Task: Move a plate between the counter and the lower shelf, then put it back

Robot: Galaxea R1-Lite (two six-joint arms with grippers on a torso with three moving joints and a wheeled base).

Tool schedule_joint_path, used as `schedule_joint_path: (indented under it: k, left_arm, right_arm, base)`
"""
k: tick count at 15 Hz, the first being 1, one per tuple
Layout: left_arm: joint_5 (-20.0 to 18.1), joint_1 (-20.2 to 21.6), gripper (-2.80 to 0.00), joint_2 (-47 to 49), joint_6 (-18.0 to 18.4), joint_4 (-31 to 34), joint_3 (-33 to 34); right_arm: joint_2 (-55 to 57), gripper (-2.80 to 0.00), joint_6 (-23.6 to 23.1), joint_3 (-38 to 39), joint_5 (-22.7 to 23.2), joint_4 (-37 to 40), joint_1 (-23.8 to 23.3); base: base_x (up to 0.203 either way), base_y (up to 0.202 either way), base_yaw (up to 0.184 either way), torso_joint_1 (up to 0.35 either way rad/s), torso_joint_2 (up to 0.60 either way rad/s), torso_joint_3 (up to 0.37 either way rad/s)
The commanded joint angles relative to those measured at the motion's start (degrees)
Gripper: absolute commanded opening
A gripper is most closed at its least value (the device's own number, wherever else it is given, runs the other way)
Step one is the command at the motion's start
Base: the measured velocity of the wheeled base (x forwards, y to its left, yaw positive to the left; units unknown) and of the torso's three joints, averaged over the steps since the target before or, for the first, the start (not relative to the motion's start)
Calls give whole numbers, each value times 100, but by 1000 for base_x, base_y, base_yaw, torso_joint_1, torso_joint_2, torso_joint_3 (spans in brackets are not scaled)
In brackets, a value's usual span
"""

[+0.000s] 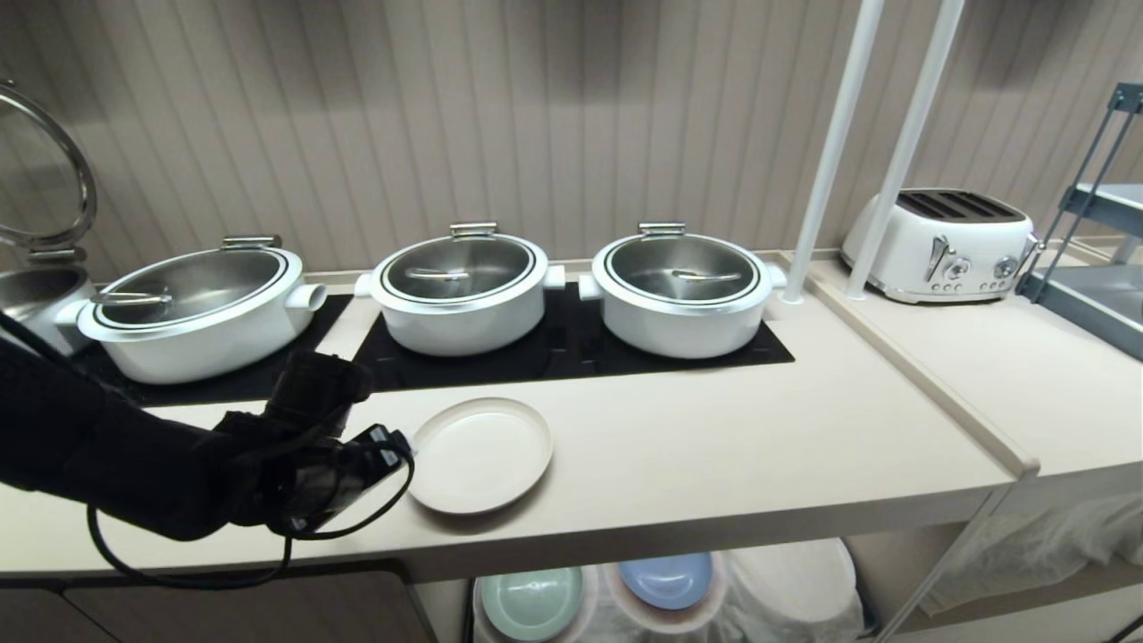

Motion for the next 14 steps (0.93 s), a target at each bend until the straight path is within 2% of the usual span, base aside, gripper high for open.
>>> schedule_joint_path:
  k: [1, 5, 6, 11, 14]
  left_arm:
    - [11, -3, 0, -400, -26, -8, 172]
    - [12, -14, 0, -854, -32, -8, 489]
    - [12, -15, -280, -970, -29, -8, 584]
    - [11, -3, -280, -1466, -28, 0, 927]
    - [282, 14, -280, -1836, 7, 37, 1069]
  right_arm:
    - [0, -280, -1, 0, -2, -1, 0]
    - [0, -280, -1, 0, 0, -2, 0]
    - [0, -280, -1, 0, -1, 6, 0]
    - [0, -280, -1, 0, 0, 5, 0]
    - [0, -280, -1, 0, 0, 6, 0]
  base:
    - [0, 0, 0, 0, 0, 0]
    - [0, 0, 0, 0, 0, 0]
    - [0, 0, 0, 0, 0, 0]
    - [0, 0, 0, 0, 0, 0]
    - [0, 0, 0, 0, 0, 0]
